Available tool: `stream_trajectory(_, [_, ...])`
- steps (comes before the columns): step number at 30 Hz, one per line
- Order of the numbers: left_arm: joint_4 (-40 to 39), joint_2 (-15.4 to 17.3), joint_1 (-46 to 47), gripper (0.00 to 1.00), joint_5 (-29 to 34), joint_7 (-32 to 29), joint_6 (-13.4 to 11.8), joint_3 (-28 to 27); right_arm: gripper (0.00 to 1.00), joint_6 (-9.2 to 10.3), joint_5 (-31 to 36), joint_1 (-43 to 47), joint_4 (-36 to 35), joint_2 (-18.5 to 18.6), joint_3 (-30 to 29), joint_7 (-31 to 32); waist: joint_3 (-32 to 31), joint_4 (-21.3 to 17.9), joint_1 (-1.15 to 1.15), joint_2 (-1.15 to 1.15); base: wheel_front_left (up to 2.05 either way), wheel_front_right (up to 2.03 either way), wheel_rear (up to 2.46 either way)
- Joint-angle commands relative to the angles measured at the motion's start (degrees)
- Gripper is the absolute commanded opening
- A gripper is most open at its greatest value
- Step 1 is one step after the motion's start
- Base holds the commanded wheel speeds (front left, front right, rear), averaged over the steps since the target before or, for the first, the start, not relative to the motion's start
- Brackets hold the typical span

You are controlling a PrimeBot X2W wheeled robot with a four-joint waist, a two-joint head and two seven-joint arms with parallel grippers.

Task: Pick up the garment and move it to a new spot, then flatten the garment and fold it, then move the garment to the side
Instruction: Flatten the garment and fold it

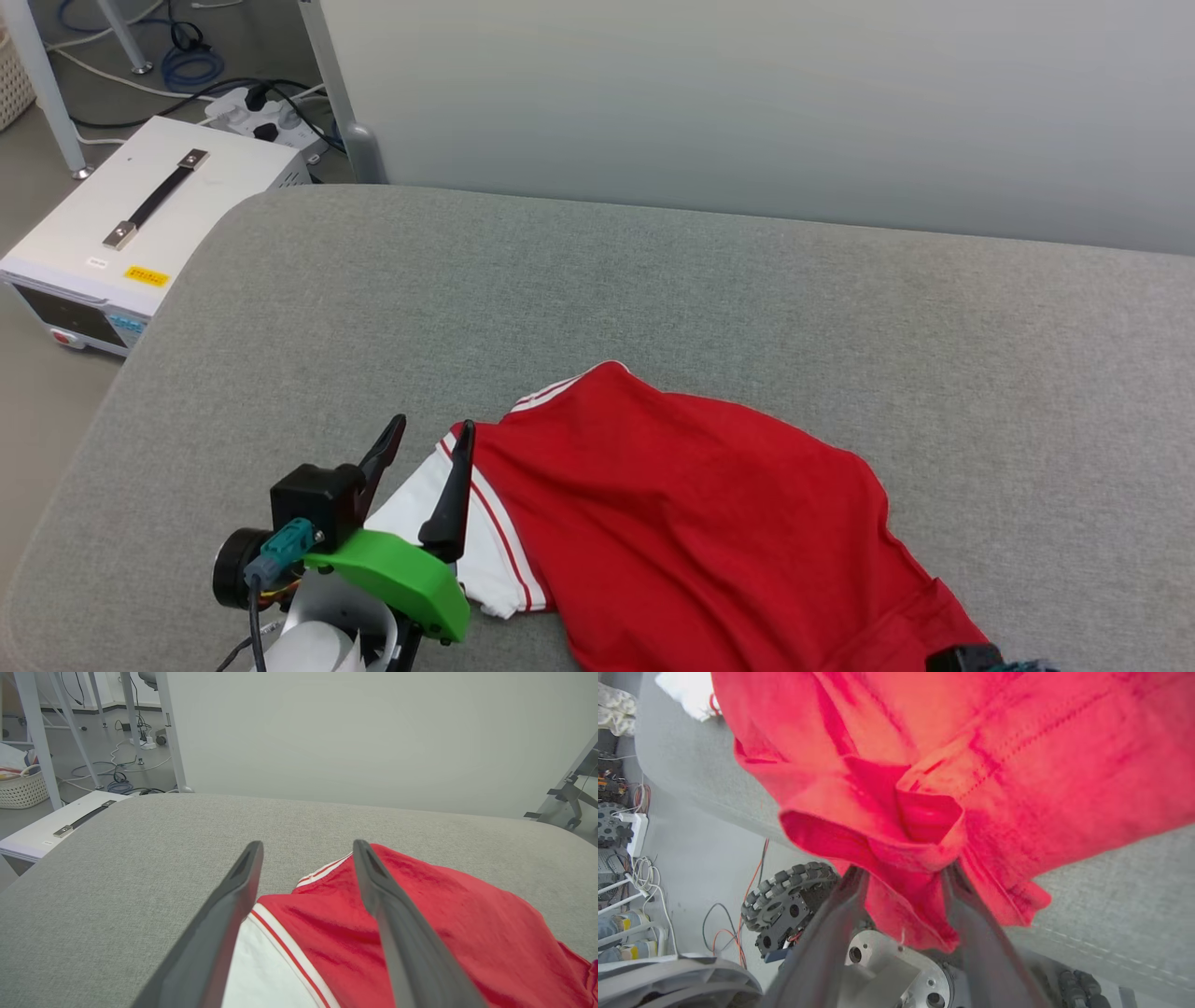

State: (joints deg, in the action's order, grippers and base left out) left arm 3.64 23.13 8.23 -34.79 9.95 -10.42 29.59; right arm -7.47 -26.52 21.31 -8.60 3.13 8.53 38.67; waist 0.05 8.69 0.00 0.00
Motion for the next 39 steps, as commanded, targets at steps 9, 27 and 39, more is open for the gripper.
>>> stream_trajectory(9, [0.0, 0.6, -1.3, 1.0, -0.7, -0.1, -1.0, -0.3, 1.0, -0.02, -1.0, -6.6, -1.8, -0.2, -2.9, -21.6, 0.1, 0.0, 0.0, 0.0, 0.0, 0.0, 0.0])
stream_trajectory(27, [-0.5, -2.2, 1.9, 1.0, 1.2, 3.8, -1.2, -0.8, 1.0, -0.02, -4.4, -31.1, 24.0, 10.4, -7.0, -16.9, 5.0, 4.6, 0.0, 0.0, 0.0, 0.0, 0.0])
stream_trajectory(39, [2.8, -5.5, 5.3, 1.0, 2.1, 4.8, 1.4, -1.1, 1.0, -0.02, -8.8, -45.1, 37.4, 17.8, 10.6, 0.7, 9.7, 8.9, 0.0, 0.0, 0.0, 0.0, 0.0])
